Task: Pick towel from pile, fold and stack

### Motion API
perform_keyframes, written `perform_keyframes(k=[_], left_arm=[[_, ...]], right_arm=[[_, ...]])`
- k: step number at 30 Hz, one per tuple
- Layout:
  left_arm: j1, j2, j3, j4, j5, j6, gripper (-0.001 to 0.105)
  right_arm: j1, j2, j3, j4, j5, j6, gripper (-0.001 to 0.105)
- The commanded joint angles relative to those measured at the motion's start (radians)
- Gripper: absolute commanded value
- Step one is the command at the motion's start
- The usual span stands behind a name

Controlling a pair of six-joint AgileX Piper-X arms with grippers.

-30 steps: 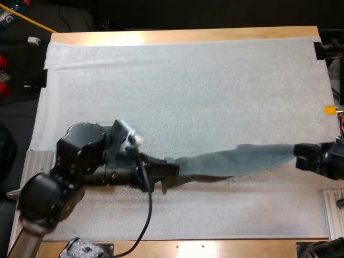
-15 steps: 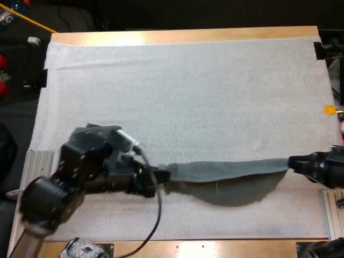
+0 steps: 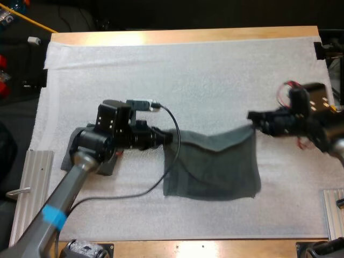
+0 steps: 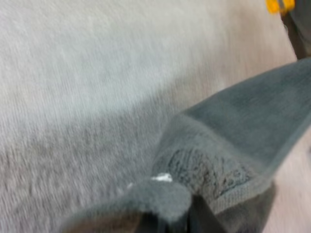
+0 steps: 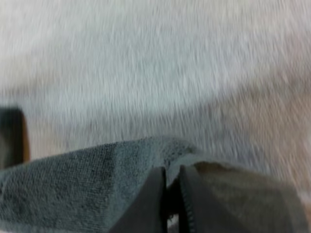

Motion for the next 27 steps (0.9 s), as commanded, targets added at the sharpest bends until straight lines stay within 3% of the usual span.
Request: perform_keyframes(k=[1,7,15,22,24,27], left_arm=[[0.008,0.018,-0.005,-0.042,0.017,-0.006,0.0],[0.035,0.171,-0.005,-0.18,0.036,-0.025,0.0],[0.051,0.254,-0.005,-0.333,0.025,-0.064,0.0],[0.08,0.253,-0.005,-0.391,-0.055,-0.094,0.004],[0.097,0.253,-0.005,-0.391,-0.054,-0.107,0.012],[0.124,0.253,-0.005,-0.4,-0.025,-0.136,0.036]], right_arm=[[0.0,0.018,-0.001,-0.064,0.005,0.015,0.0],[-0.001,0.16,-0.001,-0.251,0.034,0.113,0.0],[-0.002,0.254,-0.001,-0.343,0.091,0.124,0.0],[-0.002,0.258,-0.001,-0.482,0.117,0.123,0.001],[-0.002,0.258,-0.001,-0.513,0.117,0.135,0.01],[-0.002,0.258,-0.001,-0.558,0.116,0.167,0.036]])
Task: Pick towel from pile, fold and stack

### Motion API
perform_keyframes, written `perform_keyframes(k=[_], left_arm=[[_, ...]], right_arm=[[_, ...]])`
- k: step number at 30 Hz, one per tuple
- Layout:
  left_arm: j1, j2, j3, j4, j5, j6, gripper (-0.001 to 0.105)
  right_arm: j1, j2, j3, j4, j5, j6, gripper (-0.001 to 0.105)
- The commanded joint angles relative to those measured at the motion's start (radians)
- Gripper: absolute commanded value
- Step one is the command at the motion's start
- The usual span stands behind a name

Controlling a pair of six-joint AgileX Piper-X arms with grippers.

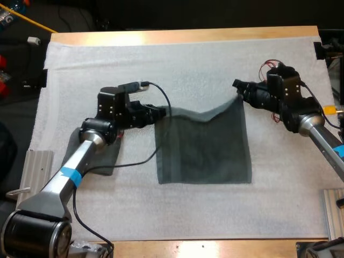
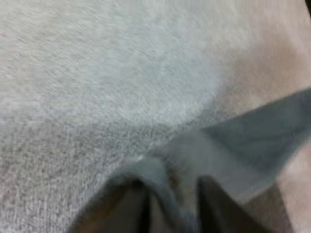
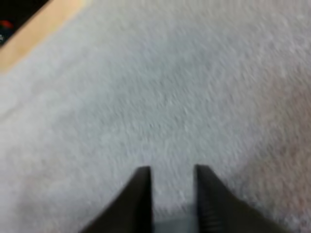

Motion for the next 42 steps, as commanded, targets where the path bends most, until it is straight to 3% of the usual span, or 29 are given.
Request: perform_keyframes(k=[1,2,4,7,15,23,27,30,34,38,42], left_arm=[[0.007,-0.005,-0.005,-0.028,0.02,-0.017,0.047],[0.019,-0.005,-0.005,-0.051,0.048,-0.026,0.055],[0.043,-0.007,-0.005,-0.109,0.121,-0.054,0.061],[0.069,-0.029,-0.005,-0.145,0.172,-0.098,0.061],[0.078,-0.191,-0.005,-0.058,0.239,-0.084,0.059],[0.077,-0.409,-0.005,0.152,0.247,0.029,0.059],[0.077,-0.512,-0.005,0.291,0.202,0.097,0.059],[0.077,-0.593,-0.005,0.426,0.106,0.176,0.059],[0.059,-0.69,-0.005,0.605,-0.06,0.287,0.059],[-0.018,-0.749,-0.005,0.708,-0.16,0.327,0.059],[-0.109,-0.769,-0.005,0.726,-0.225,0.326,0.059]], right_arm=[[-0.002,-0.006,-0.004,-0.028,0.003,0.006,0.051],[-0.002,-0.006,-0.004,-0.047,0.003,0.006,0.063],[-0.002,-0.012,-0.004,-0.076,-0.001,-0.012,0.074],[-0.002,-0.043,-0.004,-0.078,-0.006,-0.028,0.072],[-0.002,-0.213,-0.004,0.066,-0.02,-0.149,0.069],[-0.002,-0.41,-0.004,0.323,-0.02,-0.249,0.069],[-0.002,-0.484,-0.004,0.419,-0.021,-0.282,0.068],[-0.002,-0.534,-0.004,0.485,-0.021,-0.316,0.058],[0.0,-0.585,-0.004,0.558,-0.025,-0.33,0.03],[0.015,-0.598,-0.004,0.642,-0.046,-0.334,0.001],[0.083,-0.574,-0.004,0.657,-0.037,-0.368,0.0]])
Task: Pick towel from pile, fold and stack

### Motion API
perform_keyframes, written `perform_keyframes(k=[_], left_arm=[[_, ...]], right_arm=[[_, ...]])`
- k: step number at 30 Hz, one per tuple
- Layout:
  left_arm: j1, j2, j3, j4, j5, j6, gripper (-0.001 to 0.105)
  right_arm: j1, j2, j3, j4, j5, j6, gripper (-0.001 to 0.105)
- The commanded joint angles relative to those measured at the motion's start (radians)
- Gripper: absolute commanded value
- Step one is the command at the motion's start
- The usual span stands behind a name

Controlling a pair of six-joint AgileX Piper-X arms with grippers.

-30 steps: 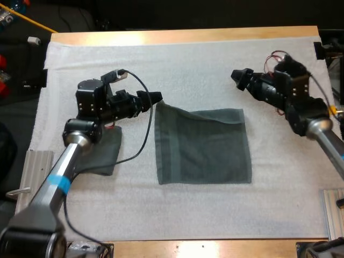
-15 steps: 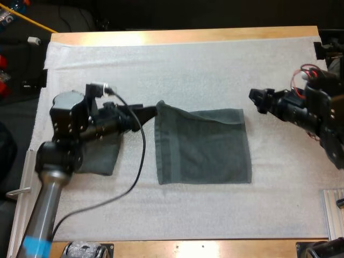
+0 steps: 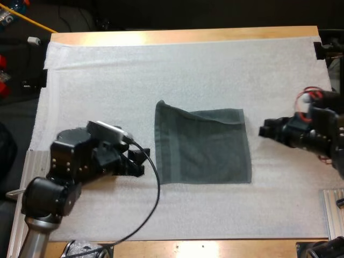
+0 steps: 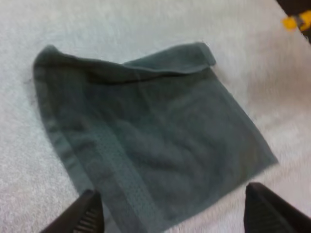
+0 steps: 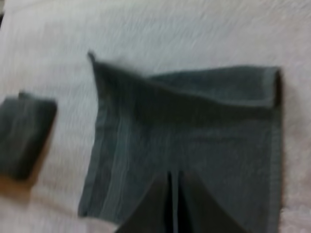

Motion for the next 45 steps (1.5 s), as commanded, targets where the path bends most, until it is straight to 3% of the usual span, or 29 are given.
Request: perform_keyframes(k=[1,8,15,25,45], left_arm=[[-0.016,-0.006,-0.005,0.005,-0.032,0.002,0.059],[-0.104,-0.003,-0.005,0.005,-0.076,-0.01,0.059],[-0.105,-0.003,-0.005,0.008,-0.074,-0.022,0.059],[-0.105,-0.003,-0.005,0.034,-0.066,-0.022,0.059],[-0.105,-0.003,-0.005,0.034,-0.052,-0.022,0.059]], right_arm=[[0.017,0.01,-0.004,0.003,0.003,-0.017,0.0],[0.092,0.189,-0.004,-0.029,0.089,-0.017,0.0],[0.092,0.406,-0.011,-0.121,0.089,-0.006,0.0],[0.092,0.66,-0.115,-0.164,0.089,-0.002,0.0],[0.091,0.923,-0.272,-0.185,0.089,0.0,0.0]])
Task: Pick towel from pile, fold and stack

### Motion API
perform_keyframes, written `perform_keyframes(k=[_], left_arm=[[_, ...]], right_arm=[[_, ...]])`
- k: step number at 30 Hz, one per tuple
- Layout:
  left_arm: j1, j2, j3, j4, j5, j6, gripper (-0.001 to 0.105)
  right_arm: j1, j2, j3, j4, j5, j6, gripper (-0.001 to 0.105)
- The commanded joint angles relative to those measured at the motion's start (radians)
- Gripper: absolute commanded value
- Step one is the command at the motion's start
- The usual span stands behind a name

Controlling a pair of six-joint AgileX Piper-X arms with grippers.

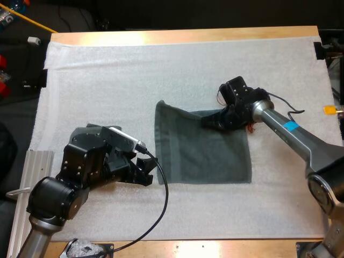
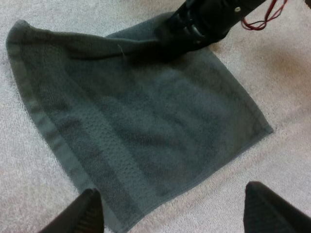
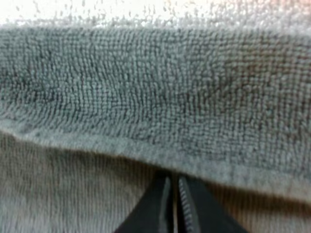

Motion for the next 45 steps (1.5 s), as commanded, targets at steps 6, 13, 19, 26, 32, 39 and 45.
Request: perform_keyframes(k=[6,13,19,26,32,39,45], left_arm=[[-0.004,-0.006,-0.005,-0.004,0.008,-0.009,0.059],[-0.004,-0.006,-0.005,-0.004,0.008,-0.009,0.059],[-0.004,-0.006,-0.005,-0.004,0.008,-0.009,0.059],[-0.004,-0.006,-0.005,-0.004,0.008,-0.009,0.059],[-0.004,-0.006,-0.005,-0.004,0.008,-0.009,0.059],[-0.004,-0.006,-0.002,-0.004,-0.004,-0.009,0.059],[-0.004,-0.006,-0.002,-0.004,0.0,-0.015,0.059]], right_arm=[[-0.011,0.01,-0.013,-0.128,0.115,0.092,0.0],[-0.019,-0.026,-0.071,-0.237,0.405,0.292,0.0],[-0.019,-0.089,-0.081,-0.284,0.422,0.275,0.0],[-0.019,-0.206,-0.081,-0.213,0.439,0.154,0.0],[-0.019,-0.318,-0.081,-0.035,0.441,0.152,0.022],[-0.019,-0.432,-0.081,0.219,0.437,0.152,0.06],[-0.019,-0.485,-0.073,0.393,0.428,0.152,0.06]])
